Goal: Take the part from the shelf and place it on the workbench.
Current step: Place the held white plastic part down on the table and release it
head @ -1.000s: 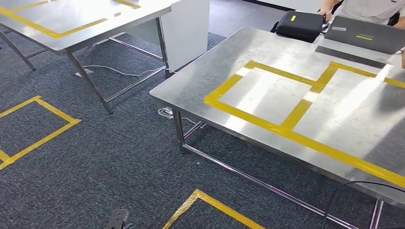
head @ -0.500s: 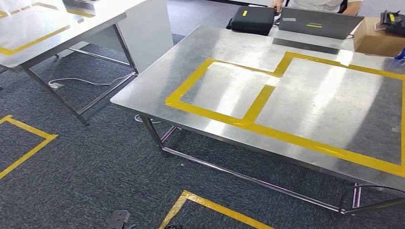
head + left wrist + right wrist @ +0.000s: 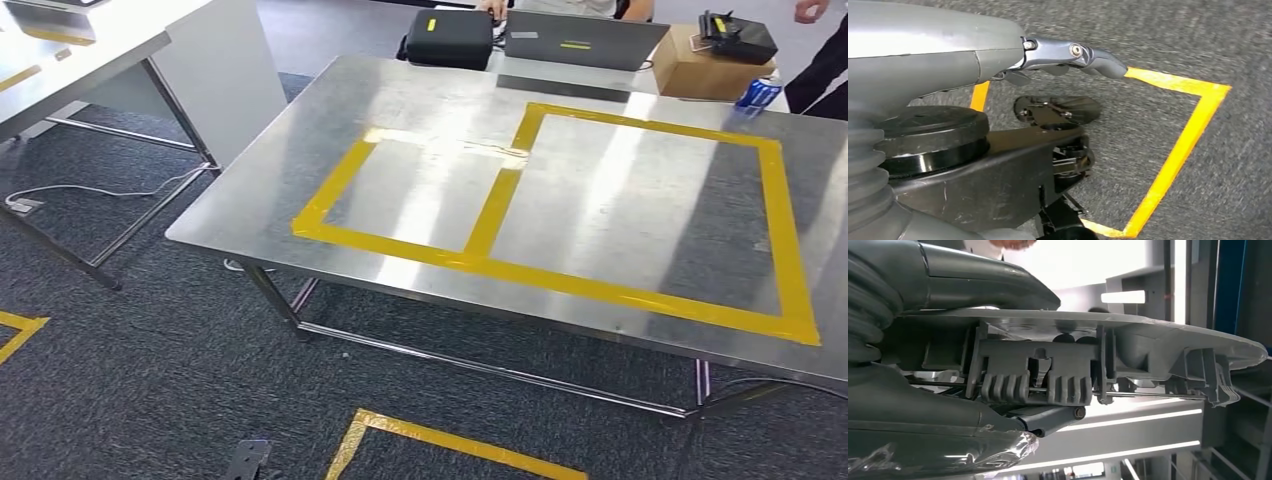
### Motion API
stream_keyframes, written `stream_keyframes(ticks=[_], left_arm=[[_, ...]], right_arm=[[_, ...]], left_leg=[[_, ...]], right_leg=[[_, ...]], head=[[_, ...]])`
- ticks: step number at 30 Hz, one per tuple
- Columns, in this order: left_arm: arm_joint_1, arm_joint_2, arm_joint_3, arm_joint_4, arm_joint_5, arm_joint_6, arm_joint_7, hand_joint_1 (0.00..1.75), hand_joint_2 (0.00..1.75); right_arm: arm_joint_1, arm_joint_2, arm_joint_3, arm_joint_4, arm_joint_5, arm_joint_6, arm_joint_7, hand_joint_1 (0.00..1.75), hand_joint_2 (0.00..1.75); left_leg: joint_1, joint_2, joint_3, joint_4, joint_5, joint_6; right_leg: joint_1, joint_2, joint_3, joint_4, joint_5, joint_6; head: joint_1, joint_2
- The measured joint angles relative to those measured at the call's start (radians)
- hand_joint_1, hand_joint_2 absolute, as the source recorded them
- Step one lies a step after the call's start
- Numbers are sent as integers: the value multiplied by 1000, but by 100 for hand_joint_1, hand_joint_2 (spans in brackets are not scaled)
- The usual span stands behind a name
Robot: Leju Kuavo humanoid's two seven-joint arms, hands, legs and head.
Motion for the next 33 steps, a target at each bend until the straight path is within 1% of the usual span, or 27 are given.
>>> stream_keyframes(ticks=[1, 2, 3, 4, 6, 7, 8, 9, 10, 11, 12, 13, 14, 15, 16, 17, 18, 19, 20, 21, 22, 23, 25, 27, 30, 31, 33], left_arm=[[0, 1, 0, 0, -2, -2, 1, 0, 175], [0, 4, 0, 0, -4, -4, 1, 0, 175], [-1, 6, 0, 0, -4, -4, 1, 0, 175], [-3, 8, 0, 0, -4, -5, 1, 0, 175], [-5, 10, 0, 0, -4, -5, 1, 0, 175], [-5, 11, 0, 0, -5, -5, 1, 0, 175], [-5, 13, 1, 0, -5, -5, 2, 0, 175], [-6, 13, 1, 0, -6, -6, 2, 0, 175], [-6, 14, 1, 0, -6, -8, 2, 0, 175], [-6, 14, 2, 0, -7, -9, 3, 0, 175], [-5, 15, 2, 0, -8, -11, 4, 0, 175], [-3, 17, 3, 0, -10, -12, 7, 0, 175], [-2, 18, 4, 0, -13, -12, 11, 0, 175], [0, 19, 5, 0, -18, -12, 15, 0, 175], [0, 19, 5, 0, -22, -12, 19, 0, 175], [-1, 20, 6, 0, -27, -12, 24, 0, 175], [-2, 22, 6, 0, -31, -11, 27, 0, 175], [-5, 22, 6, 0, -35, -11, 30, 0, 175], [-7, 23, 6, 0, -38, -10, 33, 0, 175], [-8, 24, 6, 0, -41, -9, 36, 0, 175], [-9, 23, 6, 0, -41, -9, 39, 0, 175], [-9, 24, 7, 0, -39, -9, 41, 0, 175], [-9, 25, 11, 0, -26, -18, 41, 0, 175], [-13, 25, 17, 0, -25, -37, 52, 0, 175], [-11, 25, 21, 0, -53, -57, 94, 0, 175], [-9, 25, 21, 0, -60, -58, 105, 0, 175], [-11, 26, 21, 0, -70, -58, 116, 0, 175]], right_arm=[[0, 1, 0, 0, 9, -4, 0, 175, 175], [-1, 1, 2, 1, 17, -8, 2, 175, 175], [-1, 1, 4, 2, 24, -12, 5, 175, 175], [-1, 1, 6, 4, 31, -18, 12, 175, 175], [1, 1, 9, 9, 47, -35, 33, 175, 175], [2, 0, 10, 15, 66, -49, 47, 175, 175], [2, -4, 10, 24, 99, -70, 63, 175, 175], [-1, -14, 10, 37, 148, -96, 84, 175, 175], [-7, -30, 10, 57, 216, -125, 111, 175, 175], [-16, -52, 10, 87, 297, -155, 147, 175, 175], [-27, -78, 9, 126, 380, -179, 187, 175, 175], [-38, -103, 9, 168, 454, -195, 224, 175, 175], [-50, -130, 9, 217, 524, -208, 263, 175, 175], [-62, -157, 11, 265, 583, -218, 296, 175, 175], [-76, -184, 17, 309, 637, -228, 327, 175, 175], [-93, -214, 26, 353, 690, -241, 358, 175, 175], [-109, -244, 40, 393, 743, -257, 386, 175, 175], [-124, -274, 57, 429, 792, -273, 410, 175, 175], [-139, -305, 77, 465, 844, -288, 434, 175, 175], [-153, -336, 99, 498, 902, -299, 460, 175, 175], [-168, -365, 122, 528, 966, -305, 486, 175, 175], [-182, -394, 146, 557, 1034, -303, 511, 175, 175], [-212, -453, 208, 609, 1180, -262, 558, 175, 175], [-215, -519, 268, 629, 1286, -170, 613, 175, 175], [-182, -610, 313, 595, 1345, 1, 665, 175, 175], [-195, -635, 336, 592, 1360, 51, 669, 175, 175], [-261, -676, 412, 610, 1395, 121, 675, 175, 175]], left_leg=[[2, 8, 9, 0, -7, -6], [1, 14, 17, 2, -14, -14], [0, 20, 22, 3, -20, -23], [-3, 22, 24, 5, -23, -30], [-5, 27, 26, 5, -23, -39], [-4, 28, 27, 4, -22, -42], [-2, 20, 25, 9, -28, -46], [-1, 9, 15, 27, -42, -48], [-1, -5, -5, 66, -65, -49], [-2, -20, -38, 128, -95, -48], [-4, -27, -77, 199, -123, -45], [-6, -31, -114, 261, -139, -41], [-9, -33, -139, 295, -138, -35], [-12, -35, -146, 291, -117, -27], [-17, -37, -136, 255, -82, -17], [-24, -39, -112, 194, -41, -4], [-31, -41, -85, 133, -11, 11], [-35, -42, -63, 81, 7, 20], [-37, -44, -50, 45, 16, 16], [-37, -45, -46, 31, 15, 10], [-37, -46, -45, 24, 16, 1], [-37, -47, -46, 23, 18, -4], [-38, -47, -47, 23, 19, 2], [-38, -49, -47, 23, 20, 7], [-38, -60, -50, 23, 22, 11], [-38, -61, -52, 23, 23, 11], [-39, -56, -53, 23, 23, 12]], right_leg=[[-4, -10, 26, -65, 45, 5], [-6, -19, 55, -128, 78, 11], [-8, -24, 78, -178, 100, 9], [-8, -25, 89, -202, 106, 3], [-6, -19, 87, -204, 100, -18], [-5, -17, 84, -202, 99, -25], [-4, -14, 83, -201, 98, -32], [-4, -12, 82, -201, 98, -38], [-4, -9, 83, -201, 98, -44], [-2, -6, 83, -202, 98, -49], [0, -3, 83, -202, 98, -53], [4, 1, 83, -202, 97, -56], [8, 5, 83, -202, 97, -59], [12, 10, 84, -202, 96, -60], [15, 15, 84, -202, 96, -61], [17, 21, 85, -202, 96, -61], [19, 25, 85, -202, 96, -60], [20, 29, 84, -201, 96, -58], [21, 32, 82, -200, 97, -57], [21, 32, 79, -200, 98, -55], [19, 32, 77, -201, 99, -54], [19, 32, 77, -202, 101, -53], [18, 32, 78, -209, 105, -47], [17, 30, 79, -215, 107, -42], [17, 21, 85, -218, 107, -37], [17, 22, 85, -218, 109, -37], [17, 29, 80, -218, 113, -36]], head=[[0, 0], [1, 0], [2, 0], [3, 0], [2, 0], [2, 0], [2, 0], [1, 0], [-1, 0], [-3, 0], [-4, 0], [-5, 0], [-5, 0], [-4, 0], [-5, 0], [-5, 0], [-5, 0], [-5, 0], [-4, 0], [-4, 0], [-4, 0], [-3, 0], [-3, 0], [-4, 0], [-3, 0], [-3, 0], [-4, 0]])
